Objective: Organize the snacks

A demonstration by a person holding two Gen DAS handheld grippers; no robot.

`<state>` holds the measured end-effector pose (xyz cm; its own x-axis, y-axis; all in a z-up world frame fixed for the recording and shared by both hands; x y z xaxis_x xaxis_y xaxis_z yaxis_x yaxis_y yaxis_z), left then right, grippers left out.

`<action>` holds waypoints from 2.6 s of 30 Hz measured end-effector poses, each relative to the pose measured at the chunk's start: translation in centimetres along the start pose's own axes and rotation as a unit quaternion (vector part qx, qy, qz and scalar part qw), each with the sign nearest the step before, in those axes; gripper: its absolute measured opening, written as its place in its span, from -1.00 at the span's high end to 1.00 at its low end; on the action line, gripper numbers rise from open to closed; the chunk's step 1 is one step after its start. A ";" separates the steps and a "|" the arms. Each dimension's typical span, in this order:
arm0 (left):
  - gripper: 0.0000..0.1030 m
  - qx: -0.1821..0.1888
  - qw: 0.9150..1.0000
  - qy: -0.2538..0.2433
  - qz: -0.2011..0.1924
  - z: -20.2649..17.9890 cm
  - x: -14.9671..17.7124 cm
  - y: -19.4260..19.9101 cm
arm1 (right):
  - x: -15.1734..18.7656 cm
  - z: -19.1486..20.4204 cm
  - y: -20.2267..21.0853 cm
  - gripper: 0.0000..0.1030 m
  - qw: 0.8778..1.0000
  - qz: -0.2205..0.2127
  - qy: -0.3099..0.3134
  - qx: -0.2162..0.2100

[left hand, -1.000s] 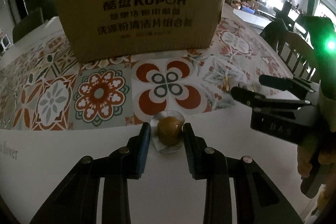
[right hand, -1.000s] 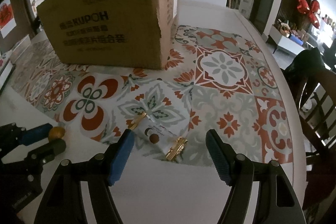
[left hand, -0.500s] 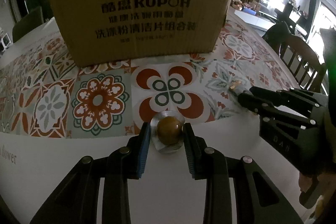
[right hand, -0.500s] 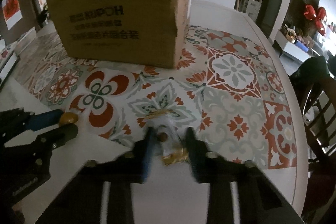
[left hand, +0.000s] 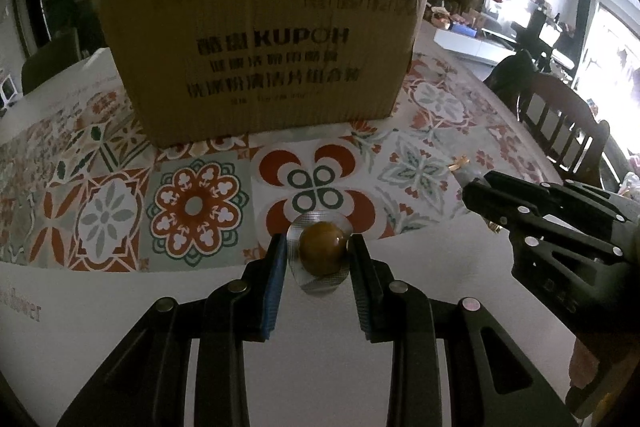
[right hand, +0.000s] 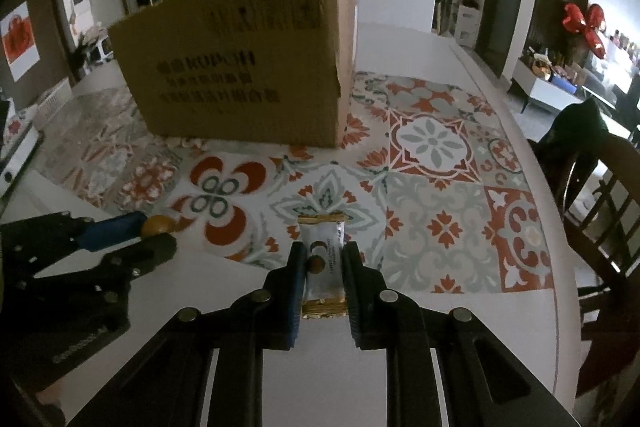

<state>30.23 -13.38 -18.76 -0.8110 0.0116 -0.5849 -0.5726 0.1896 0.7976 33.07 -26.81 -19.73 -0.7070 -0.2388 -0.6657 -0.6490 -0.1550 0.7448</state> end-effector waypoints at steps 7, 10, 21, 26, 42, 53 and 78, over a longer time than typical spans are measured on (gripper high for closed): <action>0.40 0.013 0.999 -0.004 -0.029 0.2 -1.2 2.6 | -1.4 0.7 2.5 0.61 0.999 -0.032 -0.015 -0.004; 0.40 0.017 0.999 -0.008 -0.045 0.4 -2.0 3.8 | -2.3 1.1 3.7 0.61 0.999 -0.050 -0.018 0.001; 0.40 0.045 0.994 -0.010 -0.097 1.5 -6.5 8.2 | -6.4 2.2 6.6 0.61 0.995 -0.102 -0.023 -0.005; 0.40 0.035 0.992 -0.015 -0.124 2.2 -9.0 9.5 | -8.7 2.5 7.3 0.61 0.992 -0.124 -0.021 -0.001; 0.40 0.016 0.987 -0.033 -0.159 3.7 -16.9 9.1 | -16.6 1.3 6.0 0.61 0.987 -0.161 -0.020 0.007; 0.36 0.007 0.990 -0.028 -0.141 4.2 -21.7 5.9 | -20.6 -0.2 3.2 0.61 0.988 -0.150 -0.023 0.012; -1.00 -0.097 0.963 -0.013 -0.253 8.7 -14.1 15.8 | -15.4 2.7 10.0 -0.54 0.981 -0.165 -0.027 0.097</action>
<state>33.68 -2.03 0.82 -0.4210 -0.0096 -0.9070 -0.9070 -0.0100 0.4211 36.76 -22.13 -2.15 -0.4591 -0.1548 -0.8748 -0.8829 -0.0294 0.4686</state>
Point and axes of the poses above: each gripper's, at about its wrist camera, not at the fingertips, and y roughly against the way its jaws point, z to its left, x to its underside, the point moved 7 cm from there along -y, roughly the way its jaws point, and after that the axes turned 8 degrees about y, right-handed, at the moved point
